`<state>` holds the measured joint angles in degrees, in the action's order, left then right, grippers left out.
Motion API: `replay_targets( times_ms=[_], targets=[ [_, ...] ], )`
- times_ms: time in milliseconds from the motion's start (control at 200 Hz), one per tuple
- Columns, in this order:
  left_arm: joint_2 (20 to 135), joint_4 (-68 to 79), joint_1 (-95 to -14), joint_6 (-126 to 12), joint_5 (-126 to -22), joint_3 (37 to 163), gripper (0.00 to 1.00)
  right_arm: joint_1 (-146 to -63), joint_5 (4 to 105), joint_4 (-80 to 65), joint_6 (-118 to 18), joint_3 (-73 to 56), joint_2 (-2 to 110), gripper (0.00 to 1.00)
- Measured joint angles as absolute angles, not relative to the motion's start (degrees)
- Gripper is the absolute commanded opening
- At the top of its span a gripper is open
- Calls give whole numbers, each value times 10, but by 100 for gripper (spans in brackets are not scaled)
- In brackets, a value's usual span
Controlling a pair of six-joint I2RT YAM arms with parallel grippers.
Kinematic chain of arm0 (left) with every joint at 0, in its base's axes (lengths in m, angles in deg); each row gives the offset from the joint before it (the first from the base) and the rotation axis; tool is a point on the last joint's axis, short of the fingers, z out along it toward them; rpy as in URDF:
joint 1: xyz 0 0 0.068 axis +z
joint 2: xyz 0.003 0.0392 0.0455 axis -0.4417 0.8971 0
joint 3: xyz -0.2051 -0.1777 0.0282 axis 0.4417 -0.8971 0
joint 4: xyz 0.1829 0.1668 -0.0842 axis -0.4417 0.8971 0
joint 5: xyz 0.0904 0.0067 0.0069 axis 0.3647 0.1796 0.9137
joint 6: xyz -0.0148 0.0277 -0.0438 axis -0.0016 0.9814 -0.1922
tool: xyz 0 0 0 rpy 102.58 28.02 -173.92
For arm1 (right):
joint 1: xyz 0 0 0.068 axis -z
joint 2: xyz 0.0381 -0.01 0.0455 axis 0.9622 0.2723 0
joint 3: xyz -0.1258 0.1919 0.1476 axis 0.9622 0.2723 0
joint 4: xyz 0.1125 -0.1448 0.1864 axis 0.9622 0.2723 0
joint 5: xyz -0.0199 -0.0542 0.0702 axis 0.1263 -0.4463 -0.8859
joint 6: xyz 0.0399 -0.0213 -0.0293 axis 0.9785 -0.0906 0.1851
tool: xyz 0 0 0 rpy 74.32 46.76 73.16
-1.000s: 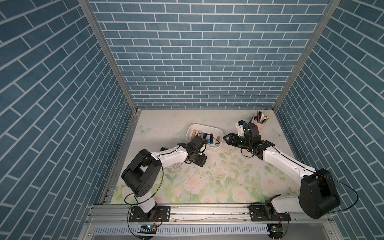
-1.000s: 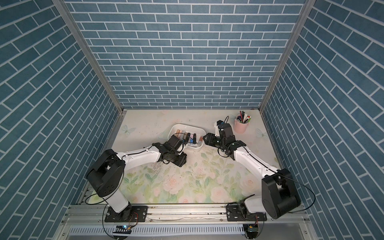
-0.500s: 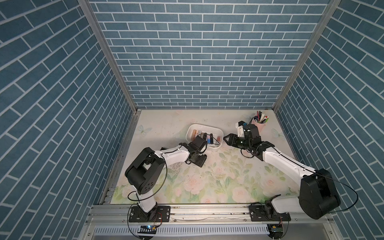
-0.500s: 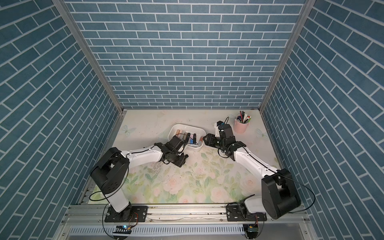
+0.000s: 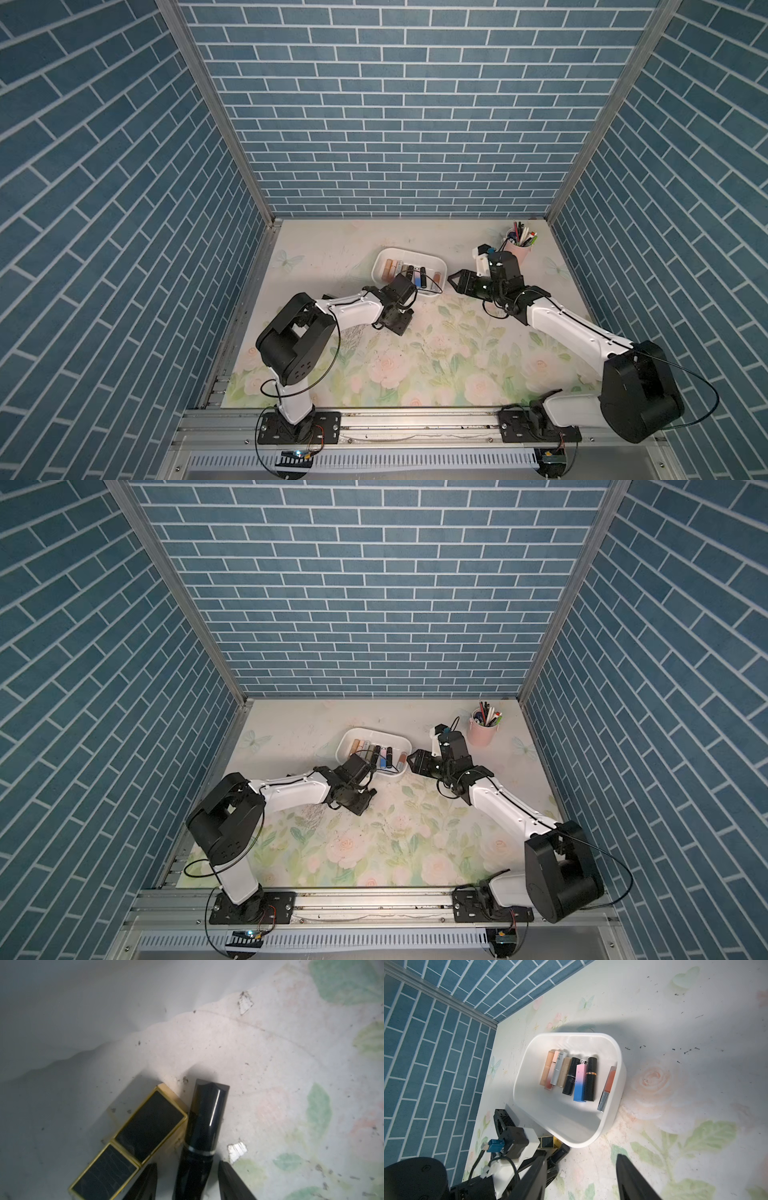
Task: Put the lipstick into the storage box
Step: Pick up the lipstick at the center of the board.
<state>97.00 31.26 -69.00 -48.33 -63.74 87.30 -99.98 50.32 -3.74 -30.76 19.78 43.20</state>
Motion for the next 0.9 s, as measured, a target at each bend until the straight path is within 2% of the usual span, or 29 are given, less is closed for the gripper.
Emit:
replay_targets(
  times_ms=[375, 715, 900],
  targets=[
    [976, 314, -690, -478, -634, 880, 17, -995, 502, -46, -307, 208, 418, 58],
    [961, 319, -693, -482, -712, 880, 15, -991, 497, -53, -307, 211, 406, 59],
    [893, 319, -683, -497, -782, 885, 15, -979, 443, -103, -302, 237, 389, 60]
  ],
)
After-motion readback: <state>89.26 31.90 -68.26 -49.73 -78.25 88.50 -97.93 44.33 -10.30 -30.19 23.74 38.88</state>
